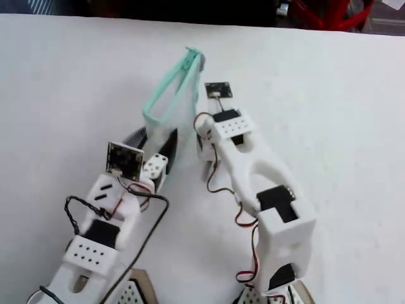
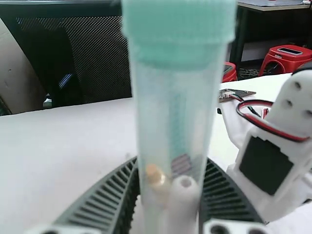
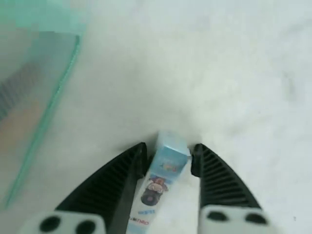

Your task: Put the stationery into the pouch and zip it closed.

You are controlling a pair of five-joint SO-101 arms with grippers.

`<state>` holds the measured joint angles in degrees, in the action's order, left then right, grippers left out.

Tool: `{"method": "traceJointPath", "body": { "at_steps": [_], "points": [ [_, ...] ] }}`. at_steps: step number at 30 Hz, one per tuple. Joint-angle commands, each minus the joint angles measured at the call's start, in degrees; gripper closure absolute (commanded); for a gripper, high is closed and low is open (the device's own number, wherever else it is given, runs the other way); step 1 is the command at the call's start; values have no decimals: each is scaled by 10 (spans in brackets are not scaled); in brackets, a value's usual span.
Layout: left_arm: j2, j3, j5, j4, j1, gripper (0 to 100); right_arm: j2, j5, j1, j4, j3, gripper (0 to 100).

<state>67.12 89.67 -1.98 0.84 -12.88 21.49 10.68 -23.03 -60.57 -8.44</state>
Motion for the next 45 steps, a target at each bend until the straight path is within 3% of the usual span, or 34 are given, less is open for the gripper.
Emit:
{"method": "traceJointPath", "body": {
  "at_steps": [1, 7, 10, 22, 32, 45],
  "points": [
    [3, -3, -4, 11, -8, 828, -1, 0, 4, 16, 28, 911],
    [3, -3, -5, 11, -8, 828, -1, -1, 19, 16, 26, 921],
    [3, -3, -5, 11, -8, 828, -7, -1, 36, 13, 25, 989],
    [4, -3, -3, 11, -8, 828, -102, -1, 95, -26, 10, 981],
    [4, -56, -1, 6, -44, 876, -200, -1, 139, 176, -178, 981],
    [-1, -135, 14, 5, -124, 876, -210, -1, 139, 190, -200, 981]
  ]
}}
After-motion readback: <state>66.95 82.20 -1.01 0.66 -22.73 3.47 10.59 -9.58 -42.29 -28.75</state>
